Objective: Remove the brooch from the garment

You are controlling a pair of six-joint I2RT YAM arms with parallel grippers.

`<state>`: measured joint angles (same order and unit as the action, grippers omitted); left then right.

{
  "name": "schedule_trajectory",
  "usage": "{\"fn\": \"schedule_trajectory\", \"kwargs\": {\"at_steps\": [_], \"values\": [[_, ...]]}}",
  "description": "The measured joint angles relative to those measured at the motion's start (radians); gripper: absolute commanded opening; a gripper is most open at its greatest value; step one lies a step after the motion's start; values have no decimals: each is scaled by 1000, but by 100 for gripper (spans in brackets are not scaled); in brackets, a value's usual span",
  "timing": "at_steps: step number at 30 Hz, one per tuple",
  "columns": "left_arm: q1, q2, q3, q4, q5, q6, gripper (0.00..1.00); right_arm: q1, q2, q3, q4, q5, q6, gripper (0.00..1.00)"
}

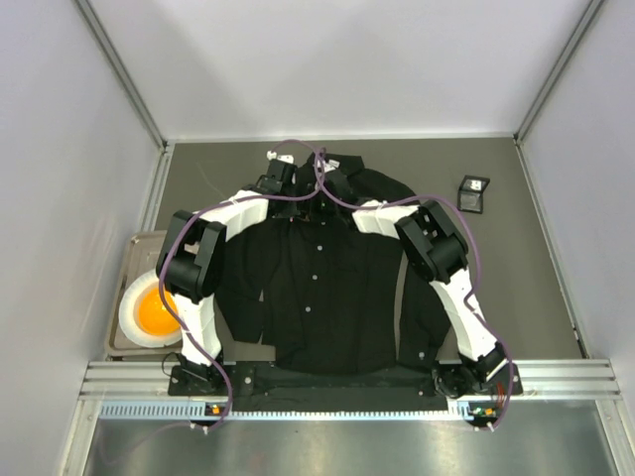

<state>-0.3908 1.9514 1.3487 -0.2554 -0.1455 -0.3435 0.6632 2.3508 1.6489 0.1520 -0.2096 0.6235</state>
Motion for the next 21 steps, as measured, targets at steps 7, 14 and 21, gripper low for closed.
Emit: {"fn": "schedule_trajectory", "kwargs": {"at_steps": [7, 14, 21], "values": [[8, 0, 0, -1, 16, -6, 0, -14, -1, -31, 51, -43, 44, 9], [19, 0, 2, -6, 37, -12, 0, -37, -1, -79, 149, -109, 138, 10], [25, 1, 5, -11, 52, -17, 0, -79, -1, -117, 269, -190, 266, 12]]}}
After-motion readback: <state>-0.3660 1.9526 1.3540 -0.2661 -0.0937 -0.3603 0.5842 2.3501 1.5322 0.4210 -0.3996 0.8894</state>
